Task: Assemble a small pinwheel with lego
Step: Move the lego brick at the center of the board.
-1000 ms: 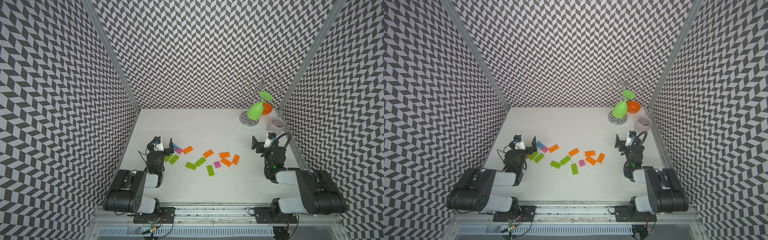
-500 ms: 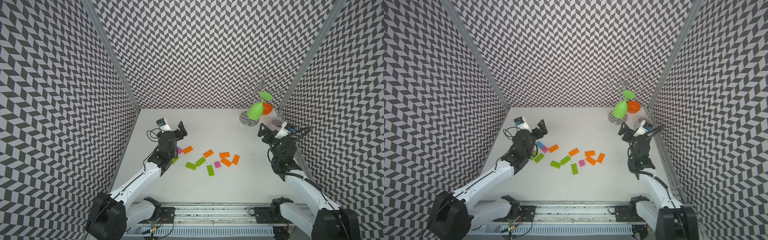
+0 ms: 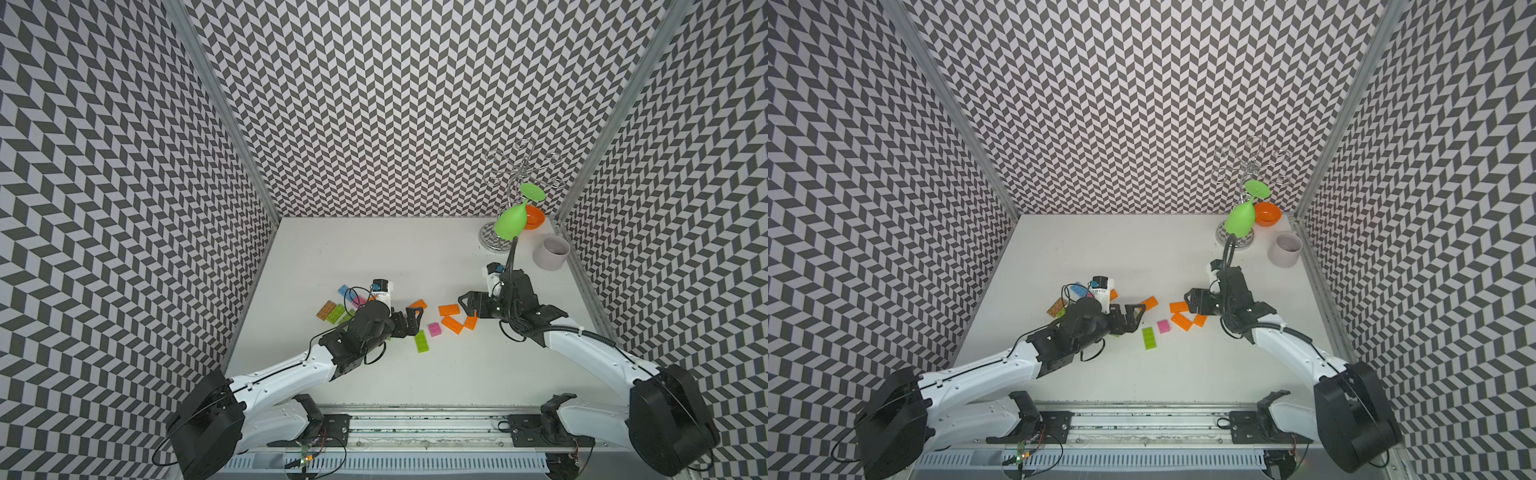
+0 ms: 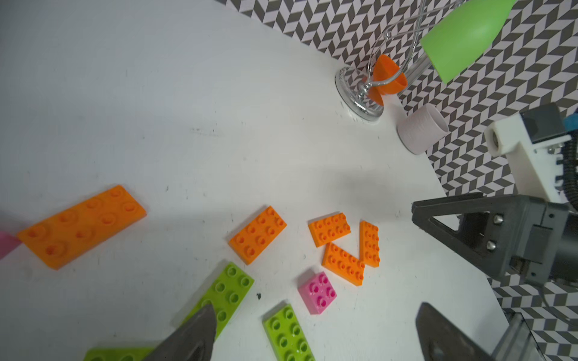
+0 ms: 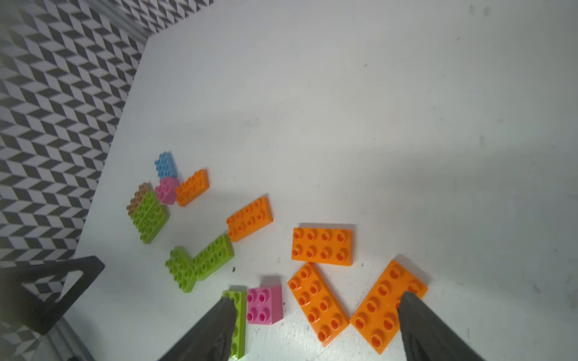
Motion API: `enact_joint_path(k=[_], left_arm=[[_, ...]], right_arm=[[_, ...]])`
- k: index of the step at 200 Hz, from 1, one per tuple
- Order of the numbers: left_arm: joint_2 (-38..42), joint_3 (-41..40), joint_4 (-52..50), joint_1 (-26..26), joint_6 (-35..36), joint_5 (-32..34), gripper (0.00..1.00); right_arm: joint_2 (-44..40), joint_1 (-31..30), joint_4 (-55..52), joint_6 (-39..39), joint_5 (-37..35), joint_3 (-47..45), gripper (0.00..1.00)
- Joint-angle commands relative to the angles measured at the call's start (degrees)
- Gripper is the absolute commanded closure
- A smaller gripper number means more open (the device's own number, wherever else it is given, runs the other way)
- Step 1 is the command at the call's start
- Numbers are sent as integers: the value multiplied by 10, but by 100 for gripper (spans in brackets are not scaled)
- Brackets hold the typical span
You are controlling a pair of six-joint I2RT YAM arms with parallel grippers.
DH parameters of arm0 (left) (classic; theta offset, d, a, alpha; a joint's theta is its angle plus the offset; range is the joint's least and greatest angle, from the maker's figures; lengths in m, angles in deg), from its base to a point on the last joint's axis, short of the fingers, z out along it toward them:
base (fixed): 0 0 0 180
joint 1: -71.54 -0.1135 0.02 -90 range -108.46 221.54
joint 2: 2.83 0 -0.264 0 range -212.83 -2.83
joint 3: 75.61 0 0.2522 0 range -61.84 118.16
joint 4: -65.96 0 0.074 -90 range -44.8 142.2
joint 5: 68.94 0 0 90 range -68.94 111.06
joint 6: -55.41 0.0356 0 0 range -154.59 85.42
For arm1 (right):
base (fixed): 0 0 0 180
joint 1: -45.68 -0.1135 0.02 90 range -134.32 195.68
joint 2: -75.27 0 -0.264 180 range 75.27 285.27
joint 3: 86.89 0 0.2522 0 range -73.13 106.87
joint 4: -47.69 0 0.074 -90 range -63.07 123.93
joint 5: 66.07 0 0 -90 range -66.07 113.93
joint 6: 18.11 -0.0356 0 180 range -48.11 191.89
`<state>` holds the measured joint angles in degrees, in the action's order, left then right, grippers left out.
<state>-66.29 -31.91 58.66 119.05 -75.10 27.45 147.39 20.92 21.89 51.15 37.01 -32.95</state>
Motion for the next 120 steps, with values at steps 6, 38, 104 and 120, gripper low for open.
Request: enact_joint_path(k=[6, 38, 104, 120], left_arm=[[38, -18, 27, -12, -20, -36, 2], [74, -34, 12, -32, -18, -46, 2], [96, -54, 10, -82, -14, -85, 5], [96, -56, 12, -85, -13, -88, 5]], right_arm=[[36, -33, -52, 64, 23, 37, 27], [101, -62, -71, 70, 7, 59, 31], [169, -72, -61, 73, -4, 78, 35], [180, -72, -59, 75, -12, 82, 36]])
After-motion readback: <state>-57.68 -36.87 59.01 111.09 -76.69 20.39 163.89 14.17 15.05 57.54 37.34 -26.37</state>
